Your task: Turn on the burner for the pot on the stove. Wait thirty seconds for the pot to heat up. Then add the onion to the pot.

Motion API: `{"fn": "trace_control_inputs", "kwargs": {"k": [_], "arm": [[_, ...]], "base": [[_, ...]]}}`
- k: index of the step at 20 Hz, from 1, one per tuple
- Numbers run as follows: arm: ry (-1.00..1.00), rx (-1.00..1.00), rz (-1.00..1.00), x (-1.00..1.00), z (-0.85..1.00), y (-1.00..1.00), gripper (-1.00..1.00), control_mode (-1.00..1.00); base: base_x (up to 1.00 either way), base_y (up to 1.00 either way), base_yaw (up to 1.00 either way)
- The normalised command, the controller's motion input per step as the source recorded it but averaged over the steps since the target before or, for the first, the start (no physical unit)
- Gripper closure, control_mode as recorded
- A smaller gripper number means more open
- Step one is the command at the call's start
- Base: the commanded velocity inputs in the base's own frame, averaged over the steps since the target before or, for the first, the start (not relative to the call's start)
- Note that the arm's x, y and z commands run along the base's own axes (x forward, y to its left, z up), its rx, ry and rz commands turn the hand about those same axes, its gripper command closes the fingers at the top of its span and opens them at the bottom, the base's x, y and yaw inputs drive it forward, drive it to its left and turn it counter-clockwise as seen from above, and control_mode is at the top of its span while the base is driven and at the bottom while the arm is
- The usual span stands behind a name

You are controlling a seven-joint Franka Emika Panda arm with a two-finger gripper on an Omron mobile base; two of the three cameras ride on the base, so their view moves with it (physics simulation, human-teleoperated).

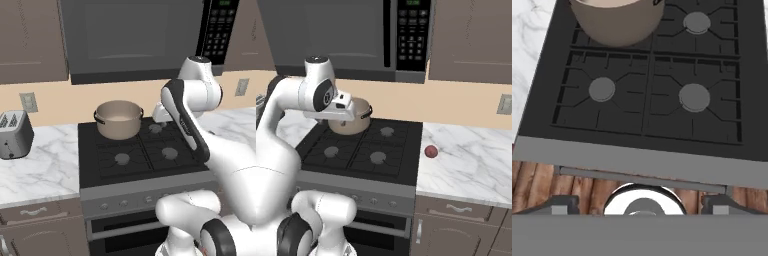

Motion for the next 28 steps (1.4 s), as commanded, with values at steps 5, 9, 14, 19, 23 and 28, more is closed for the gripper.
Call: {"fn": "trace_control_inputs", "kwargs": {"k": [5, 9, 14, 19, 23, 28], "arm": [[-0.01, -0.06, 0.12, -0.77, -0.15, 0.17, -1.0, -1.0], [0.0, -0.09, 0.1, -0.5, -0.22, 0.03, -1.0, -1.0], [-0.01, -0.05, 0.1, -0.6, -0.18, 0.04, -1.0, -1.0], [0.0, -0.05, 0.06, -0.38, -0.27, 0.34, -1.0, -1.0], [-0.02, -0.01, 0.05, -0.37, -0.25, 0.44, -1.0, -1.0], [-0.07, 0.0, 0.05, -0.42, -0.21, 0.5, -1.0, -1.0]], "base": [[0.0, 0.0, 0.0], [0.0, 0.0, 0.0], [0.0, 0.0, 0.0], [0.0, 0.0, 0.0], [0.0, 0.0, 0.0], [0.0, 0.0, 0.0]]}}
